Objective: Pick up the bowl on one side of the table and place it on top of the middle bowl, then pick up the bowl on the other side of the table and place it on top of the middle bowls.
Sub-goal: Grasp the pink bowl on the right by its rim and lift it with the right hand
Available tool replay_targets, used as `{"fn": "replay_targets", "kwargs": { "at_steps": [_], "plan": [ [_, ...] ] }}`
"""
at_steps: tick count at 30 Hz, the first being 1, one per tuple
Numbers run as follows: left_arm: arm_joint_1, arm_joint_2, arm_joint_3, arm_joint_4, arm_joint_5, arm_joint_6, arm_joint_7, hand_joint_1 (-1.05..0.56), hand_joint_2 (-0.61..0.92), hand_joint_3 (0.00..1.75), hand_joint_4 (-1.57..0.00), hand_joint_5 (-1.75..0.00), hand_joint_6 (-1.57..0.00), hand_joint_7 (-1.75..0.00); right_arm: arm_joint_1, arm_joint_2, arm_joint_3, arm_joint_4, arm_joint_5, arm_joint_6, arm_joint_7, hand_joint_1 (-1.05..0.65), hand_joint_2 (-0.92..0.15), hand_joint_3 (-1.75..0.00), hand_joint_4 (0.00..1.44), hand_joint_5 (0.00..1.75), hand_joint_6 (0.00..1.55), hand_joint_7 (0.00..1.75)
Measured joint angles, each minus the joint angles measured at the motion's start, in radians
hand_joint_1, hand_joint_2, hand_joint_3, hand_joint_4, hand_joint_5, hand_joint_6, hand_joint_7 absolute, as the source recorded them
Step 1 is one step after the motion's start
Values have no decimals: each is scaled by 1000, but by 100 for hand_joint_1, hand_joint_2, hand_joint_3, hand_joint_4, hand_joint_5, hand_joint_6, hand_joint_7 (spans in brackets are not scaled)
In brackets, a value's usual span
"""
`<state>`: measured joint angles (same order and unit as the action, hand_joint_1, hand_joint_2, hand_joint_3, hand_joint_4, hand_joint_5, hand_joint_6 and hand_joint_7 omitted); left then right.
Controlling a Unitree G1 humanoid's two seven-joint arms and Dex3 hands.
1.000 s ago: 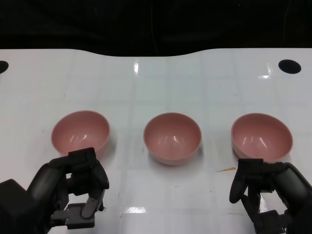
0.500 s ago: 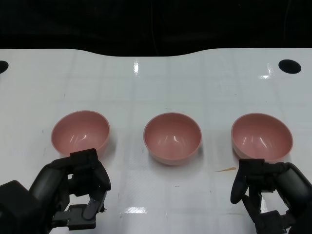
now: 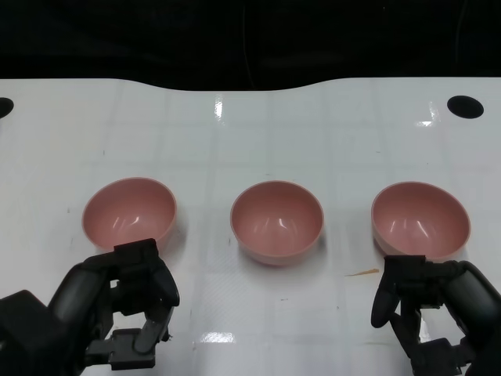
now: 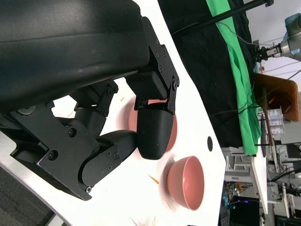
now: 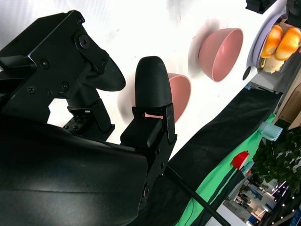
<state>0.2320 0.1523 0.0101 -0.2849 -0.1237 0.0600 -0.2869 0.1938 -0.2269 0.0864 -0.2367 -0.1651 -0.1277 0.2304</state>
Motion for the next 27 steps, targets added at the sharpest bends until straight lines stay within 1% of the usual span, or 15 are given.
{"fn": "replay_targets", "kwargs": {
  "at_steps": [2, 5, 6, 8, 10, 12, 14, 15, 16, 17, 19, 21, 25, 27],
  "plan": [
    [3, 0, -3, 0, 4, -13, 0, -12, 46, 124, -87, -171, -82, -152, 3, -2, 0, 0, 0, -8, 0, 0, -32, -143, 85, 168, 81, 136],
    [9, 0, -4, 0, 1, -21, 0, -13, 44, 125, -87, -169, -83, -150, 11, -5, -3, -1, 0, -15, -2, -1, -35, -136, 81, 157, 79, 128],
    [11, 0, -4, 0, -1, -21, 0, -12, 44, 127, -87, -168, -83, -149, 15, -5, -4, -3, 0, -15, -3, -1, -37, -131, 79, 148, 77, 123],
    [17, 0, -4, -1, -3, -21, 0, -12, 43, 128, -87, -168, -83, -148, 19, -5, -5, -6, 2, -15, -5, -1, -38, -128, 79, 143, 77, 120],
    [21, 0, -4, -1, -6, -27, -1, -12, 44, 127, -85, -169, -81, -148, 21, -5, -7, -9, 2, -15, -6, -6, -45, -109, 71, 127, 69, 103],
    [21, 0, -4, -1, -6, -37, -2, -13, 44, 125, -85, -169, -82, -148, 23, -5, -8, -14, 2, -14, -11, -9, -50, -98, 67, 121, 66, 94],
    [22, 1, -4, -1, -5, -38, -2, -13, 44, 124, -85, -169, -83, -148, 24, -5, -8, -21, 0, -14, -16, -10, -52, -93, 66, 119, 65, 91],
    [22, 1, -4, -1, -4, -38, -2, -13, 44, 123, -85, -169, -83, -149, 25, -5, -8, -22, -5, -14, -22, -12, -56, -81, 62, 112, 61, 82],
    [22, 1, -4, -1, -4, -38, -2, -13, 44, 123, -85, -169, -84, -149, 24, -5, -9, -22, -12, -14, -29, -13, -63, -66, 60, 106, 60, 74],
    [22, 1, -4, -1, -3, -38, -2, -13, 44, 122, -85, -169, -84, -149, 24, -5, -9, -22, -22, -14, -36, -13, -66, -61, 59, 103, 60, 70],
    [22, 2, -4, -1, -3, -38, -2, -12, 45, 123, -86, -170, -84, -148, 21, -6, -10, -22, -43, -15, -52, -17, -74, -40, 57, 91, 57, 56],
    [21, 2, -3, -1, -4, -38, -2, -11, 45, 123, -86, -171, -84, -148, 15, -8, -12, -22, -61, -18, -67, -18, -77, -32, 56, 87, 58, 51],
    [20, 7, -3, 5, -3, -50, -3, -10, 44, 126, -86, -171, -85, -150, 11, -8, -26, -45, -73, 7, -81, -25, -85, -15, 39, 86, 47, 39],
    [16, 7, -3, 9, -4, -53, -3, -9, 44, 127, -86, -171, -85, -150, 6, -8, -35, -57, -82, 19, -89, -27, -88, -10, 33, 89, 45, 35]
  ]
}}
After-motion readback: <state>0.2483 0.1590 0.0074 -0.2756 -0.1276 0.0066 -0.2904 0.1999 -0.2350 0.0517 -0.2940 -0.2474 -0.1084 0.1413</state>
